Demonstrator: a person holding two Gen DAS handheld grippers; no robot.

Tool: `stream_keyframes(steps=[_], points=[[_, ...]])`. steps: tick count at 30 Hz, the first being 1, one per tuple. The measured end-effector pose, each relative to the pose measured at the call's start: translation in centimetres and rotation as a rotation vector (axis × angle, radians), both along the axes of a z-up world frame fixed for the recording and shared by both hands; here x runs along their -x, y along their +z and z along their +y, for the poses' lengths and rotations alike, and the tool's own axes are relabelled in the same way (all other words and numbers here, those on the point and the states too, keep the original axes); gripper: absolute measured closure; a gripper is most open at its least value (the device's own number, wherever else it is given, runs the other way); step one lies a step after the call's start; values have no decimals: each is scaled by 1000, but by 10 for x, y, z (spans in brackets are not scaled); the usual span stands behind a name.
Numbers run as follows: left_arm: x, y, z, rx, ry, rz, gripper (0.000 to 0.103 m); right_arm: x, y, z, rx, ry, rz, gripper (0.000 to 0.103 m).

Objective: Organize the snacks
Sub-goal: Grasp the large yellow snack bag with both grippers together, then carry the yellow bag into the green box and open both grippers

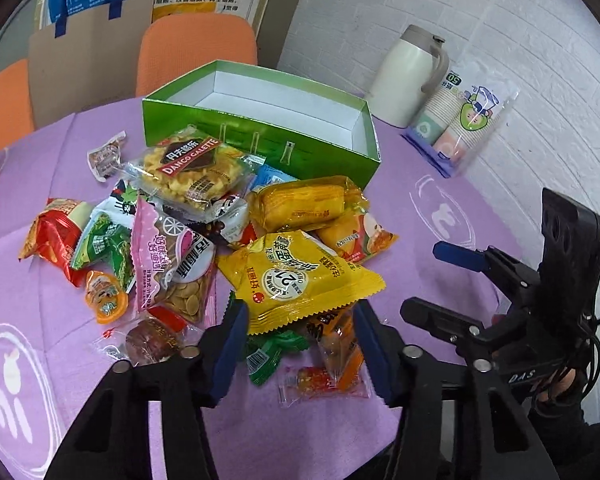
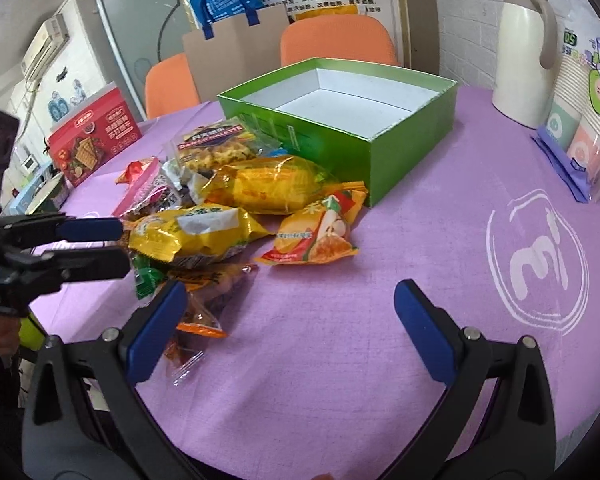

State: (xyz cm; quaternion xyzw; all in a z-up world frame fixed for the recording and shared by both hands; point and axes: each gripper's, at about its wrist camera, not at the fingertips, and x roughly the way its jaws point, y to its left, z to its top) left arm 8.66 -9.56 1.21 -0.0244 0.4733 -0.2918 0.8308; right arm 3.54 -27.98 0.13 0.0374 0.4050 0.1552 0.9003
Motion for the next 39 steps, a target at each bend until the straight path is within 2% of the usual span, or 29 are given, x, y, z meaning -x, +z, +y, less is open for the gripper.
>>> stream_keyframes(steps=[3, 6, 8, 13, 15, 16, 17, 18, 21, 26, 29, 34, 39], points=[[-7, -3, 10, 35, 11, 34, 55, -3, 0, 10, -52, 70, 18, 5], [-12, -2, 7, 19, 5, 41, 51, -9, -3, 26, -55, 119, 31, 7], [-17, -1, 8, 0, 20, 29, 32, -11, -2, 33, -78, 144, 32, 8], [-30, -14, 4, 44, -19, 113, 31, -19, 0, 47, -65, 183, 9, 9], [-31, -20, -1, 70, -56, 138, 34, -27, -4, 51, -59, 194, 21, 24], [-32, -23, -3, 78, -60, 146, 46, -32, -9, 56, -59, 216, 33, 30], [-33, -24, -5, 72, -58, 147, 60, -35, -13, 59, -61, 234, 44, 44], [-33, -24, -6, 54, -44, 137, 62, -37, -18, 62, -50, 235, 56, 58], [-28, -16, -4, 65, -20, 106, 69, -35, -13, 62, -66, 221, 37, 66], [-16, 17, -1, 87, -21, 16, 71, -20, 17, 60, -56, 235, -54, 67], [-21, 38, -4, 107, -32, -37, 71, -21, 39, 56, -41, 230, -121, 67], [-53, 64, -19, 143, -57, -115, 71, -39, 71, 40, -5, 175, -219, 67], [-95, 68, -44, 148, -74, -143, 71, -70, 78, 17, -21, 102, -235, 67]])
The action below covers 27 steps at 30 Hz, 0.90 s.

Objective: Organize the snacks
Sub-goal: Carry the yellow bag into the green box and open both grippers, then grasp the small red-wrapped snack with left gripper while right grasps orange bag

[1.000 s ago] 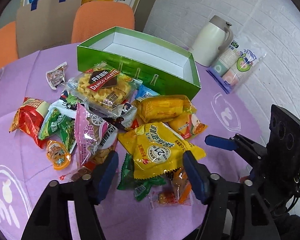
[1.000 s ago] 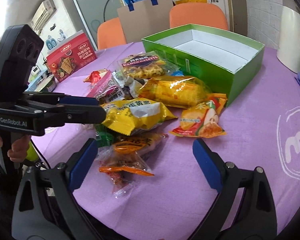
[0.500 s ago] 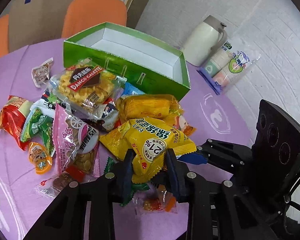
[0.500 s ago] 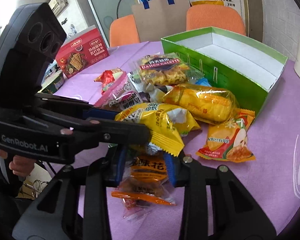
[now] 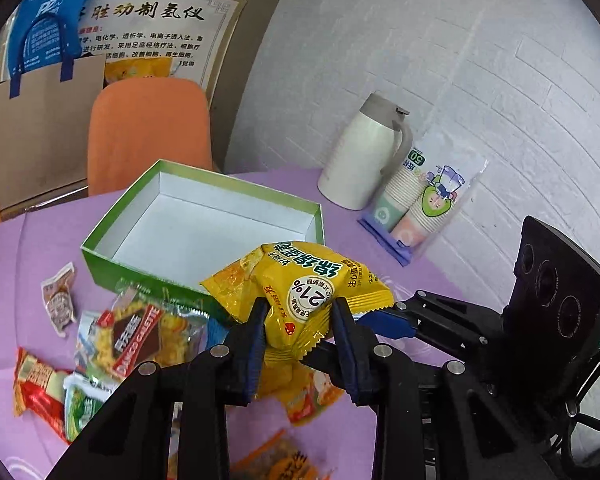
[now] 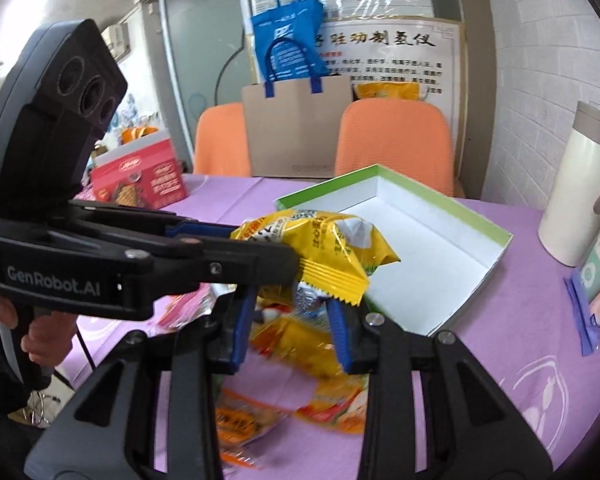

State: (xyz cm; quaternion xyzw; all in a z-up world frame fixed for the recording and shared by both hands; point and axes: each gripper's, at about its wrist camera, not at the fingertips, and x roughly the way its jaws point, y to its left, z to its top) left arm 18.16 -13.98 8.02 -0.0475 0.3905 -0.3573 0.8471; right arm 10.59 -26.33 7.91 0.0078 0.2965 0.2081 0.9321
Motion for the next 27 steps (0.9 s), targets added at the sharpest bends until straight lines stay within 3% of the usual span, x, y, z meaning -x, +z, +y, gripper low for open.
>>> stream_keyframes(steps=[11, 12, 13, 14, 15, 16, 17, 18, 23, 27], points=[[-56, -50, -40, -53, 8, 84, 70, -52, -37, -41, -72, -107, 90, 67], [-60, -55, -41, -49, 17, 98, 69, -57, -40, -42, -73, -117, 98, 67], [-64, -59, -40, -46, 29, 108, 59, -59, -43, -43, -67, -130, 96, 66], [-67, -63, -39, -52, 45, 119, 41, -60, -46, -45, -57, -150, 89, 58], [-69, -65, -37, -72, 83, 124, 31, -62, -47, -47, -43, -186, 84, 41], [-69, -66, -32, -90, 133, 113, 19, -62, -49, -47, -30, -221, 80, 32], [-67, -65, -27, -93, 169, 90, 16, -60, -49, -48, -20, -247, 60, 21], [-67, -64, -22, -93, 190, 74, 15, -56, -48, -49, -8, -260, 34, 19], [-62, -56, -3, -84, 233, 43, 14, -48, -51, -51, 10, -260, 39, 17], [-45, -39, 11, -65, 242, -31, 14, -34, -42, -54, -23, -246, 57, 14]])
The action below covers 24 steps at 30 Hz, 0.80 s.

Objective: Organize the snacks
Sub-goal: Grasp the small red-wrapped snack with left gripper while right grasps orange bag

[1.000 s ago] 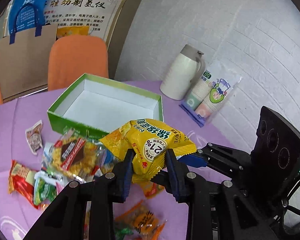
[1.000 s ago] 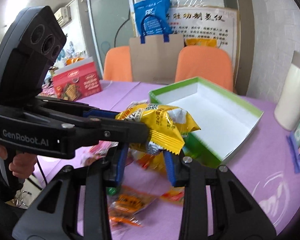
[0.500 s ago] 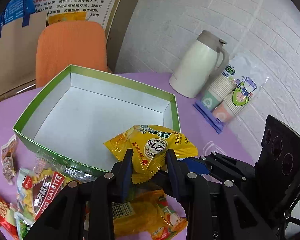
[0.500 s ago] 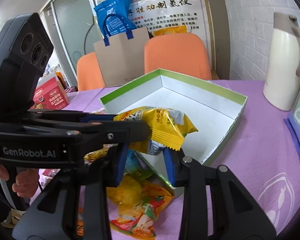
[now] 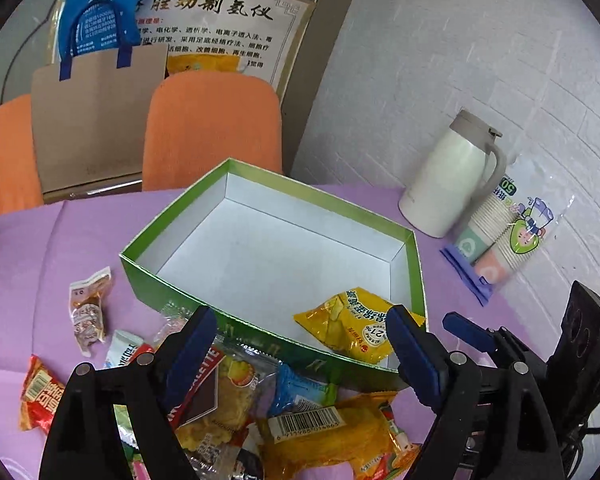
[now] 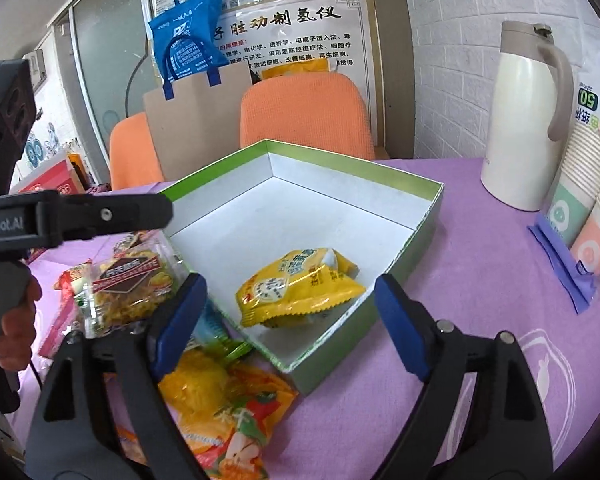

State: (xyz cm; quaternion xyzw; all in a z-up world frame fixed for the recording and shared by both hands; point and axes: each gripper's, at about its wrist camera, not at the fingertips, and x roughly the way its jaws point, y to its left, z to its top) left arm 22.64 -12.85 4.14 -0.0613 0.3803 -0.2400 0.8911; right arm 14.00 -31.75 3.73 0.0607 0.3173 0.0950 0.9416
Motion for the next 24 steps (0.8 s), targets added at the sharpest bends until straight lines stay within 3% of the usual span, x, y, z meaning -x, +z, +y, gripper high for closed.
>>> stream_keyframes(steps=[3, 7, 11, 14, 18, 24], points=[[22, 16, 17, 33, 13, -51, 14, 14, 15, 4, -18, 15, -13, 1], [61, 29, 42, 99, 14, -119, 14, 46, 35, 10, -2, 58, -79, 1], [95, 25, 62, 105, -7, -86, 14, 78, 42, 18, -5, 111, -119, 1], [120, 16, 71, 67, -3, -83, 14, 93, 36, 28, -18, 182, -88, 1], [147, 2, 83, 8, 55, -92, 14, 111, 15, 51, 55, 258, -12, 0], [175, -23, 96, -76, 80, -72, 14, 131, -24, 70, 100, 294, 111, 1]])
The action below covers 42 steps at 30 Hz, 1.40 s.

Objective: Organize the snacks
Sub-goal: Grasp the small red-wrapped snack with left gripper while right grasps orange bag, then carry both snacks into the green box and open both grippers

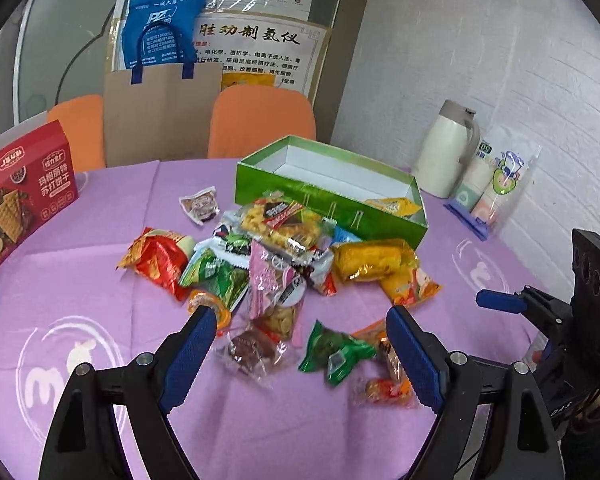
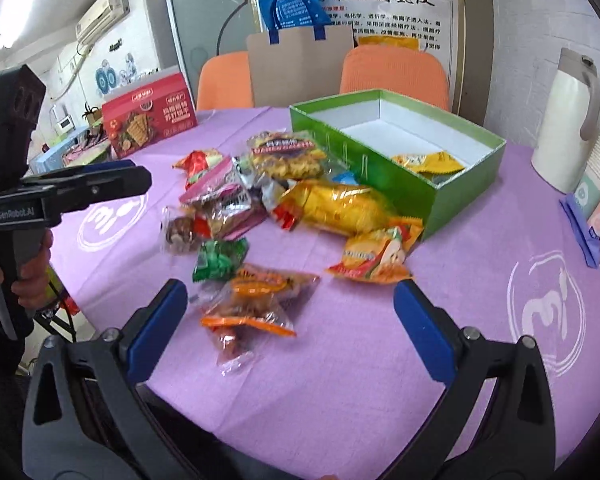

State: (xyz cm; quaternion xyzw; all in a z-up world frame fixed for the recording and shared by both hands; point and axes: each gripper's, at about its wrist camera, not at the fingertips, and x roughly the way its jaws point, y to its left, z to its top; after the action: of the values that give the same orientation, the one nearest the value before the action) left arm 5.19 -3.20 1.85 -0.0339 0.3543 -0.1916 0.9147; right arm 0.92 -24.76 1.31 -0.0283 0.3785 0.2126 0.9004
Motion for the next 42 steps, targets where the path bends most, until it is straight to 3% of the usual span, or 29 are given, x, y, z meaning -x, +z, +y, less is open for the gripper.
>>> stream_keyframes(steps=[5, 10, 12, 15, 19, 26, 34, 36, 37, 42], points=[[13, -18, 9, -17, -8, 67, 14, -7, -17, 15, 4, 3, 70, 1], [24, -28, 12, 22, -19, 111, 14, -16, -22, 41, 51, 46, 53, 2], [28, -32, 6, 29, -55, 136, 15, -21, -26, 42, 71, 48, 65, 20], [31, -38, -8, 18, -118, 156, 18, -26, -33, 30, 46, 40, 105, 39], [29, -49, -29, 46, -200, 228, 38, -22, -31, 4, 34, -6, 102, 39], [17, -68, -62, 52, -195, 319, 45, -15, -31, -31, 14, -84, 102, 39], [-10, -72, -85, 51, -179, 311, 47, -12, -32, -35, -4, -87, 95, 39], [-11, -71, -89, 24, -186, 304, 56, -11, -32, -35, -7, -87, 96, 39], [-10, -72, -89, 20, -201, 311, 70, -11, -32, -34, -8, -87, 96, 39], [-3, -71, -80, 19, -197, 316, 72, -14, -31, -29, 2, -83, 84, 37]])
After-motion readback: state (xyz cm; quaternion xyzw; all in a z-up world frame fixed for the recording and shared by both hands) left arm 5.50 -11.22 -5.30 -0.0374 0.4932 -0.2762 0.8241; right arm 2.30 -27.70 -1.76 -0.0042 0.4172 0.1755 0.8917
